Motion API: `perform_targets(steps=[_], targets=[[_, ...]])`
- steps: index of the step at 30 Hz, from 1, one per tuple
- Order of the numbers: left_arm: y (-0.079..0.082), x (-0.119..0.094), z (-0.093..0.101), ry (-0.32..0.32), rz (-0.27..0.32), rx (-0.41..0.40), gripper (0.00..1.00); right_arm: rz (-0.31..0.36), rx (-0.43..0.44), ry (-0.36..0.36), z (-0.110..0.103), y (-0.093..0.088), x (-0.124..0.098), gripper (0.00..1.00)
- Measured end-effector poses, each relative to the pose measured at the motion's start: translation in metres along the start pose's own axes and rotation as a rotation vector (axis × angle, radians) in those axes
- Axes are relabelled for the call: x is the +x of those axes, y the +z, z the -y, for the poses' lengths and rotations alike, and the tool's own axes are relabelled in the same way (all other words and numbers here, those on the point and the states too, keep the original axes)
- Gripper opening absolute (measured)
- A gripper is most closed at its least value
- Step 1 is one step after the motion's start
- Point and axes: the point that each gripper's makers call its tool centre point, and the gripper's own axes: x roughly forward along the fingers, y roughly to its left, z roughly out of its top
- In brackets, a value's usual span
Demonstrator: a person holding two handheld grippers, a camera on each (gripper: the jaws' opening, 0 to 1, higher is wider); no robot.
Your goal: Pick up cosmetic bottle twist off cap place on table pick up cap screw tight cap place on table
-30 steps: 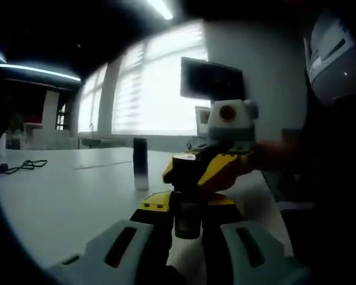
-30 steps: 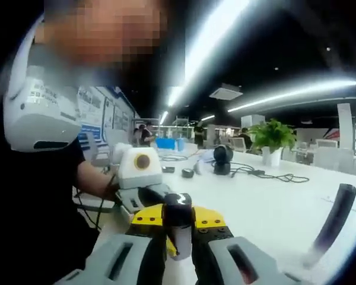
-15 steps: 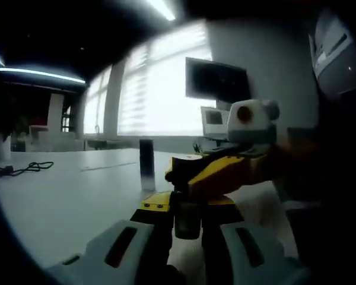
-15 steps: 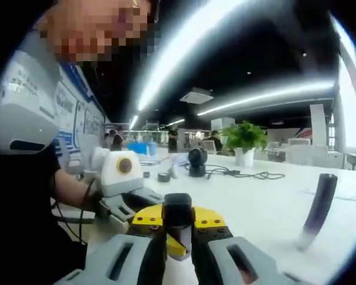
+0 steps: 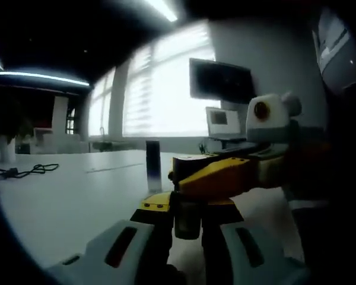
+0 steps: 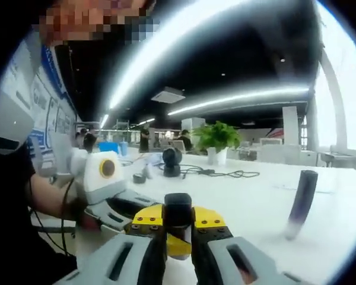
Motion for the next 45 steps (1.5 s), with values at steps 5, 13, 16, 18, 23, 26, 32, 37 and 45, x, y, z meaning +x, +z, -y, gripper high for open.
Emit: perform_targets(steps=[5, 13, 16, 18, 23, 26, 32, 37, 45], targets=[[0.000, 0.000, -0.005, 0.022, -0.002, 0.001, 0.08, -0.001, 0.001, -0.072, 0.002, 0.000, 0.003, 0.08], [-0.004, 0.003, -0.010, 0.086, -0.029, 0.032, 0.08, -0.003, 0.021, -0.189, 0.008, -0.005, 0.005, 0.08], [-0.005, 0.002, -0.014, 0.104, -0.033, 0.033, 0.08, 0.000, 0.036, -0.227, 0.009, -0.006, 0.008, 0.08], [-0.005, 0.001, -0.016, 0.114, -0.032, 0.032, 0.08, 0.000, 0.037, -0.248, 0.009, -0.006, 0.010, 0.08], [-0.004, 0.000, -0.022, 0.136, -0.032, 0.026, 0.08, 0.011, 0.060, -0.316, 0.012, -0.006, 0.013, 0.08], [-0.007, 0.001, -0.025, 0.147, -0.047, 0.033, 0.08, 0.015, 0.080, -0.381, 0.014, -0.009, 0.013, 0.08], [-0.010, 0.001, -0.028, 0.164, -0.063, 0.053, 0.08, 0.016, 0.083, -0.444, 0.014, -0.010, 0.014, 0.08], [-0.010, 0.001, -0.028, 0.159, -0.058, 0.051, 0.08, 0.025, 0.081, -0.435, 0.014, -0.009, 0.011, 0.08], [-0.008, 0.002, -0.029, 0.160, -0.044, 0.073, 0.08, 0.035, 0.049, -0.421, 0.014, -0.007, 0.013, 0.10]])
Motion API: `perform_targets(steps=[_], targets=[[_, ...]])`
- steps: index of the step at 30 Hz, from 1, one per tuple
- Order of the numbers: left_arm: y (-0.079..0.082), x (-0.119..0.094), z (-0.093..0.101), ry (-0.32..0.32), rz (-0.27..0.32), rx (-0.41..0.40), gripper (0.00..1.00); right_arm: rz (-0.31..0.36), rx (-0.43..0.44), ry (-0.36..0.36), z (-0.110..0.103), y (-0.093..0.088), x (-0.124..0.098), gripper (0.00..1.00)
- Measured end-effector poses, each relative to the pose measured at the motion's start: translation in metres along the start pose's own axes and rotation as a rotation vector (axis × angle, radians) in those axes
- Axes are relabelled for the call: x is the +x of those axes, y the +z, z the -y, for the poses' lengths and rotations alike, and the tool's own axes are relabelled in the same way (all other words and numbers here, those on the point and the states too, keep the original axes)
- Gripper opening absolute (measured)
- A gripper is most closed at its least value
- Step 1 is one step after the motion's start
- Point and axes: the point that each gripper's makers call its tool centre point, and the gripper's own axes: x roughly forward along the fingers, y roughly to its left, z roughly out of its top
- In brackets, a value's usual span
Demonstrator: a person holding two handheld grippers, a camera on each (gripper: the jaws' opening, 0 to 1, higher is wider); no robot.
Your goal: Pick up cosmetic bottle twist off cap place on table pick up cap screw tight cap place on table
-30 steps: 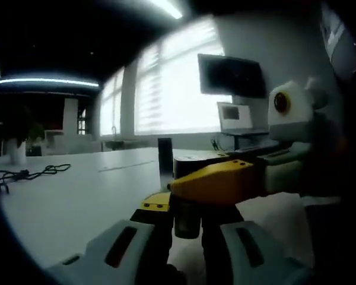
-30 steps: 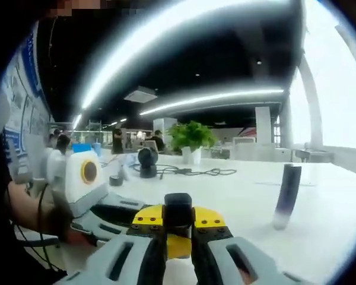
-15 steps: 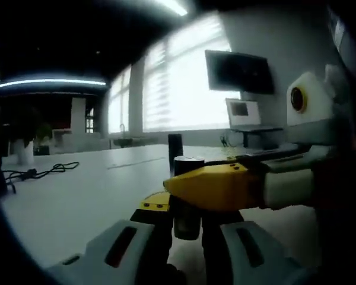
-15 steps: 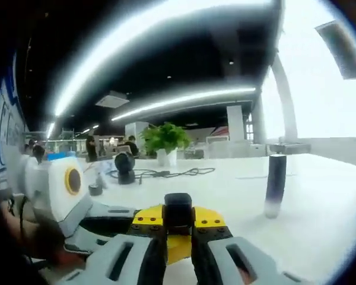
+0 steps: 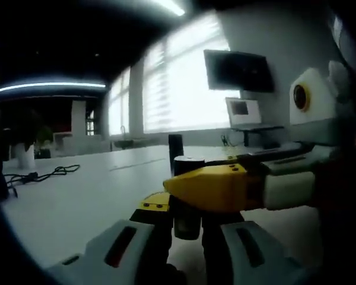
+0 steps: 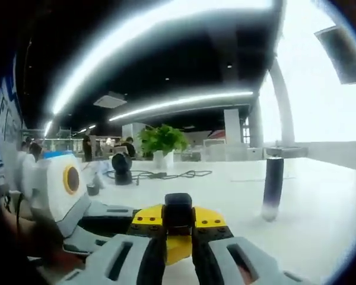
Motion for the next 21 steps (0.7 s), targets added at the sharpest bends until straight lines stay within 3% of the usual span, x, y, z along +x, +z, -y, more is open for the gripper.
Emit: perform_targets(steps=[5, 8, 10, 15, 21], targets=[[0.004, -0.004, -0.002, -0.009, 0.028, -0.067, 0.08, 0.052, -0.007, 0.119, -0.003, 0.014, -0.001, 0.25], [0.007, -0.007, -0.001, -0.023, 0.044, -0.121, 0.08, 0.083, -0.035, 0.204, -0.002, 0.020, -0.007, 0.24], [0.008, -0.007, 0.002, -0.035, 0.048, -0.132, 0.08, 0.102, 0.004, 0.300, -0.007, 0.024, -0.014, 0.24], [0.008, -0.006, 0.008, -0.072, 0.046, -0.141, 0.08, 0.088, 0.125, 0.453, 0.005, 0.030, -0.028, 0.25], [0.015, -0.010, 0.023, -0.163, 0.078, -0.162, 0.09, 0.048, 0.094, 0.630, 0.015, 0.034, -0.038, 0.24]])
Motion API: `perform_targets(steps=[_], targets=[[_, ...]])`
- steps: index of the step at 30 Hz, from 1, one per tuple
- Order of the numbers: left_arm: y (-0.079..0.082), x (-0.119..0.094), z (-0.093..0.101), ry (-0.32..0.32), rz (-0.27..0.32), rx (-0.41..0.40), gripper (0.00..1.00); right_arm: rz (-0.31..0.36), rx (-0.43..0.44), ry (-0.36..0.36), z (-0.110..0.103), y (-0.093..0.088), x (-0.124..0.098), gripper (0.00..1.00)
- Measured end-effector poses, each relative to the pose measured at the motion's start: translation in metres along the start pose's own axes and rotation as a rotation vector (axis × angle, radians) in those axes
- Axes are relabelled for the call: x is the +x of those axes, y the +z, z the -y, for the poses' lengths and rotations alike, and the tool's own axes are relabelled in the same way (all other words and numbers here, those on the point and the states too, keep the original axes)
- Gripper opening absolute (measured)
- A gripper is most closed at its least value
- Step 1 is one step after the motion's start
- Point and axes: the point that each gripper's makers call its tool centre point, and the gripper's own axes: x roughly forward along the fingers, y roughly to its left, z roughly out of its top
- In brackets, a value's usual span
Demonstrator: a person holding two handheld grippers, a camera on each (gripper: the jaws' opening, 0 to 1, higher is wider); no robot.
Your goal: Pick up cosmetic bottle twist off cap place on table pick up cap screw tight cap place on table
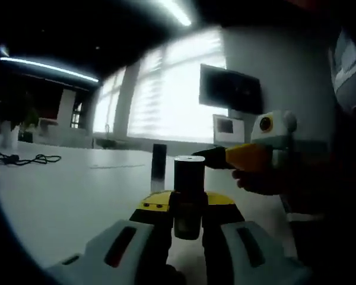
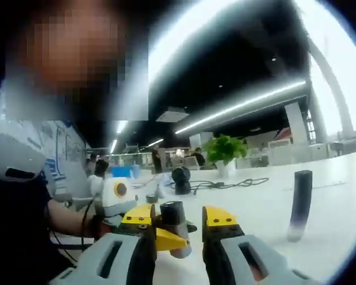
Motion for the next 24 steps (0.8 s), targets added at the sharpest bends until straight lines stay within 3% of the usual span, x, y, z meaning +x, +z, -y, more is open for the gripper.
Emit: perform_targets(steps=[3, 11, 15, 24], targets=[[-0.004, 0.001, 0.008, -0.026, -0.019, 0.020, 0.08, -0.035, -0.031, 0.078, -0.002, 0.003, -0.003, 0.25], [-0.011, 0.000, 0.038, -0.151, -0.054, 0.064, 0.08, -0.188, -0.079, 0.306, -0.031, -0.020, 0.003, 0.24], [-0.010, -0.002, 0.048, -0.211, -0.056, 0.041, 0.08, -0.253, -0.130, 0.369, -0.036, -0.033, 0.006, 0.23], [-0.008, -0.006, 0.060, -0.303, -0.049, 0.004, 0.08, -0.248, -0.111, 0.455, -0.053, -0.032, 0.006, 0.19]])
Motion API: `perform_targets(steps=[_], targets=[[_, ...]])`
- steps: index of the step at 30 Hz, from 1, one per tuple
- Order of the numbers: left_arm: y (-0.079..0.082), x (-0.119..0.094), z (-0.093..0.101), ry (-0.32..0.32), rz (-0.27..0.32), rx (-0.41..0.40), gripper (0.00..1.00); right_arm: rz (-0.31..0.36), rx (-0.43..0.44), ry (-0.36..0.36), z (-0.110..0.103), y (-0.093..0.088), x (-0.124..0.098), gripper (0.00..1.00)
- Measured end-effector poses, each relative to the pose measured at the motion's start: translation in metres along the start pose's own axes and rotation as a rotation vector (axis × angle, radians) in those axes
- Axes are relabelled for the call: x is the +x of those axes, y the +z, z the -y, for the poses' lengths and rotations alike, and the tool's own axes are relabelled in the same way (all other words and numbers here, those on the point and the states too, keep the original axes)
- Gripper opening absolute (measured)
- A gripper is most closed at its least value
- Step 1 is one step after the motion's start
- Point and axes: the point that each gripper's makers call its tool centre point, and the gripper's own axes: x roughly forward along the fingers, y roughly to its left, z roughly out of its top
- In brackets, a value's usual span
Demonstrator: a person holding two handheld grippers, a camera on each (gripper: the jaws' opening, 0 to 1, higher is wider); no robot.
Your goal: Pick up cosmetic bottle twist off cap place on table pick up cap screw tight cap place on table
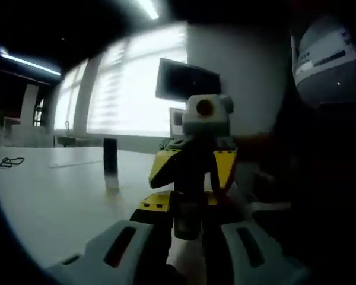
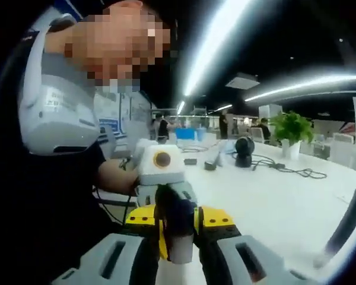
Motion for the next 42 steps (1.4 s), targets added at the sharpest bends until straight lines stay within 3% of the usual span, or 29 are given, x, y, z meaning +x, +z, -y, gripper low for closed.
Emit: perform_targets(steps=[19, 31, 36, 42], targets=[[-0.003, 0.003, 0.006, -0.033, -0.017, 0.006, 0.09, 0.025, 0.000, 0.078, -0.010, 0.004, 0.009, 0.13], [0.005, 0.002, 0.009, -0.056, 0.030, 0.017, 0.11, 0.057, -0.040, 0.097, -0.015, 0.010, 0.008, 0.13], [-0.002, 0.003, 0.013, -0.069, -0.004, 0.057, 0.10, 0.057, -0.051, 0.111, -0.019, 0.010, 0.011, 0.12], [0.000, 0.002, 0.014, -0.074, 0.010, 0.041, 0.10, 0.068, -0.047, 0.123, -0.020, 0.014, 0.012, 0.12]])
